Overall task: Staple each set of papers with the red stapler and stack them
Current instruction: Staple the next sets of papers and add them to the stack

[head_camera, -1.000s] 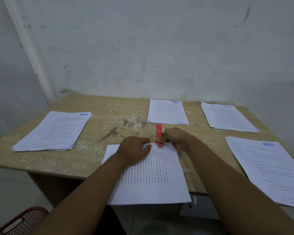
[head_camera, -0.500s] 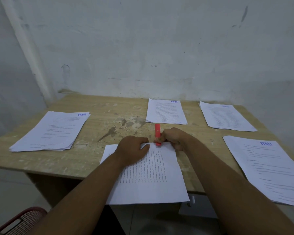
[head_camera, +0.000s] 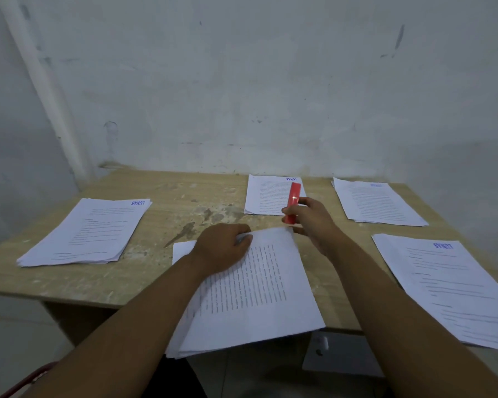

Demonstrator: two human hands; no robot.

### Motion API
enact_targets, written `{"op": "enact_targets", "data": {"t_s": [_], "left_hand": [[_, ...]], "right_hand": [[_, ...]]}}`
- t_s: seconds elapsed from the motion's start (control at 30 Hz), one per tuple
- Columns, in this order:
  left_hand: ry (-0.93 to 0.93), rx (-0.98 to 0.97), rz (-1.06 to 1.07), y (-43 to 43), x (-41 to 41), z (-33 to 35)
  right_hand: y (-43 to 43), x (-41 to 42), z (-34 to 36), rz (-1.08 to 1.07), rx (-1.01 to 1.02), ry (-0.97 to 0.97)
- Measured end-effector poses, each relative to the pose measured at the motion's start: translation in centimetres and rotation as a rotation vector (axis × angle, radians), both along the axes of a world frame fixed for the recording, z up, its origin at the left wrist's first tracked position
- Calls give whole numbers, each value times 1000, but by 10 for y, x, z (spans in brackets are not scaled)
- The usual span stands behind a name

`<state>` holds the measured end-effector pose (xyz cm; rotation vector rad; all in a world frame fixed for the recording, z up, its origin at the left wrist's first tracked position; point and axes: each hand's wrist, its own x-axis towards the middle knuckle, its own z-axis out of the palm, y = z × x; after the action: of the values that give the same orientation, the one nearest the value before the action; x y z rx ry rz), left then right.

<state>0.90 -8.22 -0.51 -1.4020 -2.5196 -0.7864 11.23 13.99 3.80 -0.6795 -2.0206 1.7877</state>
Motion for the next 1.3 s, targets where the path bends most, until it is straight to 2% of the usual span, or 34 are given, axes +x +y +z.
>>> {"op": "enact_targets", "data": {"t_s": [0.13,0.27,0.33,0.5,0.7,0.8,1.07,1.2,1.3], "left_hand": [[174,56,37,9,2,27],[566,10,130,13,6,46],[606,-5,139,17,10,51],[463,23,242,21,11,51],[371,51,240,18,12,55],[262,74,249,20,11,55],[114,137,126,25,19,58],[124,176,119,26,21,56],[225,220,79,24,26,53]], "right_hand": [[2,22,9,-129,73,50],[-5,44,0,-189,200,115],[-11,51,-3,-177,225,134],[-22,58,-13,-180,234,186],[-36,61,-22,-141,247,228],[-41,62,-26,-112,339,240],[-57,58,-43,-119,480,279],[-63,59,-47,-165,422,277],[-67,63,-52,-192,358,261]]}}
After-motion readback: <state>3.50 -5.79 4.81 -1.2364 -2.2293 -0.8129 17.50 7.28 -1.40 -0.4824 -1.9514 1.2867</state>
